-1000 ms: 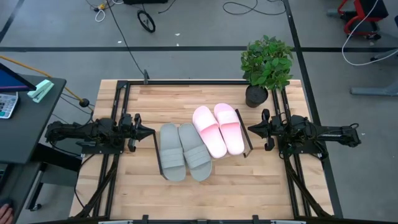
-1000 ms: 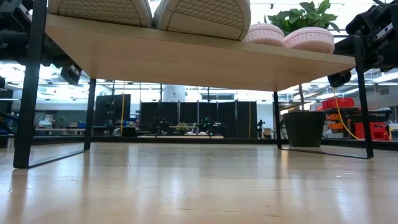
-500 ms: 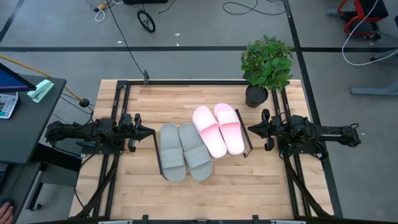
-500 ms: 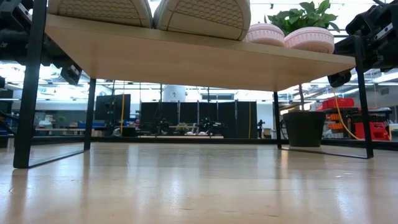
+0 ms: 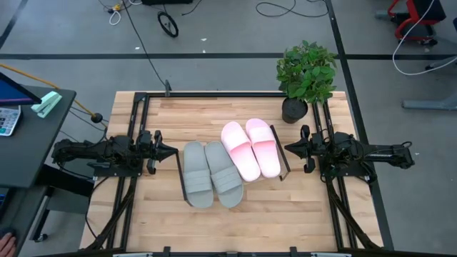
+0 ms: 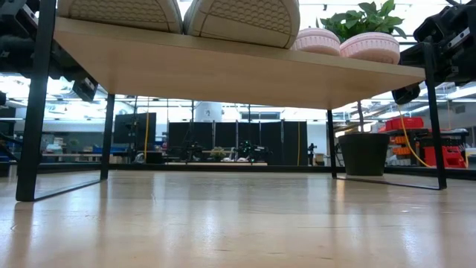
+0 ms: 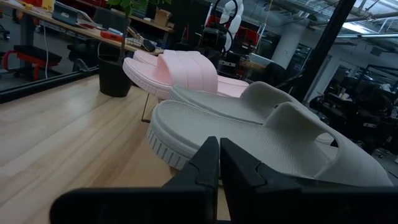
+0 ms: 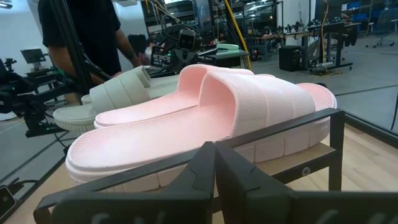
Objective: Pick and place slides into the shelf
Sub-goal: Return to Home Position
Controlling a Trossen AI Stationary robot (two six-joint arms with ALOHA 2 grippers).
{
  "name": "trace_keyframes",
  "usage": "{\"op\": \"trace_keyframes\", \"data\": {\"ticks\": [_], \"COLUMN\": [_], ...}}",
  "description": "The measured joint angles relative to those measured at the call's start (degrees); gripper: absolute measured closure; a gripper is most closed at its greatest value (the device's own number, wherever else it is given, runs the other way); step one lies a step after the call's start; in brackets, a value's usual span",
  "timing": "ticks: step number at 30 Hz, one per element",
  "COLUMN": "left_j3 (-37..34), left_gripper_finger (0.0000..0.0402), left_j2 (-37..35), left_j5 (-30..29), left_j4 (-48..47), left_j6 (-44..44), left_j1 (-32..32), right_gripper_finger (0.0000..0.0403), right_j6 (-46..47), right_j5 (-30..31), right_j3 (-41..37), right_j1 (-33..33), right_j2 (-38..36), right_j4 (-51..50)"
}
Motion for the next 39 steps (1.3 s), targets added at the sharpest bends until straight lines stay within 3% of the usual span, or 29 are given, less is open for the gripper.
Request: {"op": "trace_keyframes", "data": {"ticks": [9,23,39], "left_j3": [0.0,0.0,0.0], "left_gripper_finger": [0.0366,0.0383,0.0368], "left_j2": [0.0,0.0,0.0], "left_j5": [0.0,0.0,0.0], "left_j4": [0.0,0.0,0.0], "left_j6": [0.0,0.0,0.0], "left_j1": [0.0,0.0,0.0], "right_gripper_finger": [0.0385,0.0385,0.0385], "right_j6": [0.0,0.0,0.0], "right_j5": [0.0,0.0,0.0], "right_j3": [0.0,0.0,0.0], "right_j1": [0.0,0.0,0.0], "right_j2": [0.0,0.0,0.0], "right_j4": [0.0,0.0,0.0]}}
